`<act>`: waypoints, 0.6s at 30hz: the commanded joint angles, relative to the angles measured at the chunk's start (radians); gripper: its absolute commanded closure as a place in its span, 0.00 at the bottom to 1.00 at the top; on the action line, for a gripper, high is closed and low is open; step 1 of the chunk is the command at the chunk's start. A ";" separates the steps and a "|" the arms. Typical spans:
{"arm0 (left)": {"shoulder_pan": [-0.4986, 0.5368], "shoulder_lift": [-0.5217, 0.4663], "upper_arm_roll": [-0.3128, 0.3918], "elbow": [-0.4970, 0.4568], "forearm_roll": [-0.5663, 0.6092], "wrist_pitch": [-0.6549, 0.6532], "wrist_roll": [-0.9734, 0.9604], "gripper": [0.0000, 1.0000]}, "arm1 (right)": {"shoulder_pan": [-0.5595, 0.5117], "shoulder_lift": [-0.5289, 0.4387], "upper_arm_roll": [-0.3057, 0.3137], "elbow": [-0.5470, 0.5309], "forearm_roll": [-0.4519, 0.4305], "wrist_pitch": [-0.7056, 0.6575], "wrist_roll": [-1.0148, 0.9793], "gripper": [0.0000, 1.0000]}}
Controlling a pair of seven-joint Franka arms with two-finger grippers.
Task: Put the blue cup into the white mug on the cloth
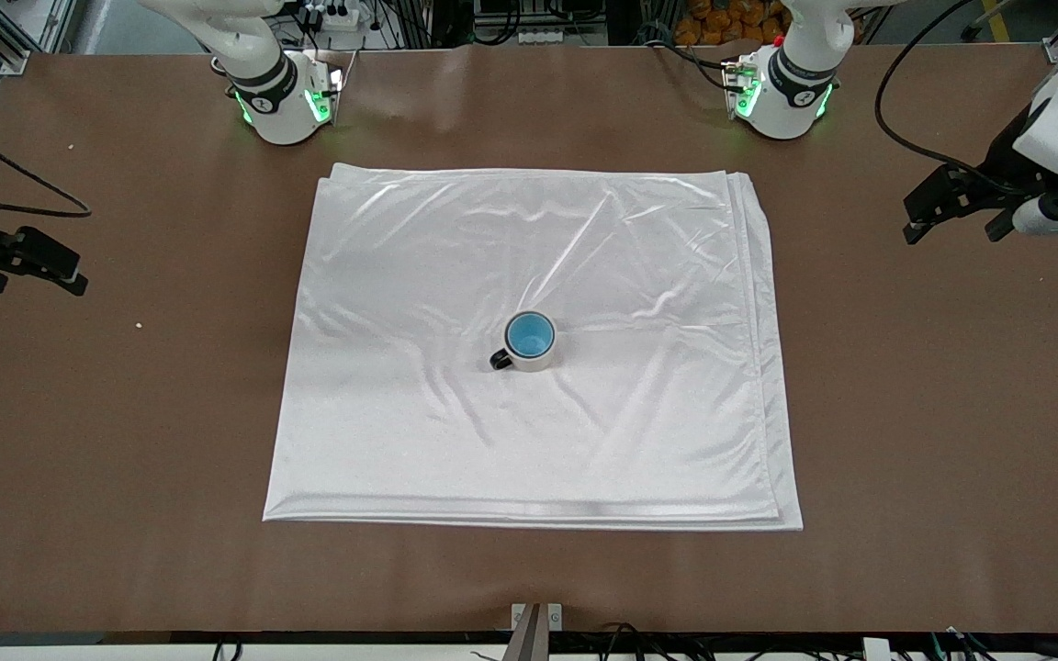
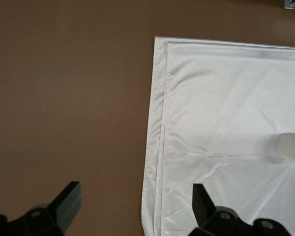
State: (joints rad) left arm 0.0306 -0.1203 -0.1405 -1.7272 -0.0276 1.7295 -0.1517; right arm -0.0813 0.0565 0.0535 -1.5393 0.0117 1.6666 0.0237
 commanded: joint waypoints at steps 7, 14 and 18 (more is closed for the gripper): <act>-0.058 0.022 0.079 0.031 -0.002 0.010 0.054 0.00 | -0.008 -0.006 0.008 -0.004 -0.001 -0.038 -0.005 0.00; -0.058 0.030 0.078 0.037 0.000 0.010 0.054 0.00 | -0.008 -0.004 0.008 -0.004 -0.003 -0.038 -0.005 0.00; -0.060 0.030 0.076 0.040 0.029 0.007 0.055 0.00 | -0.008 -0.004 0.008 -0.002 -0.003 -0.038 -0.013 0.00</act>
State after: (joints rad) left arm -0.0175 -0.1035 -0.0714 -1.7135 -0.0270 1.7424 -0.1164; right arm -0.0812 0.0570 0.0546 -1.5397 0.0117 1.6343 0.0237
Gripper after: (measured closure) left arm 0.000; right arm 0.000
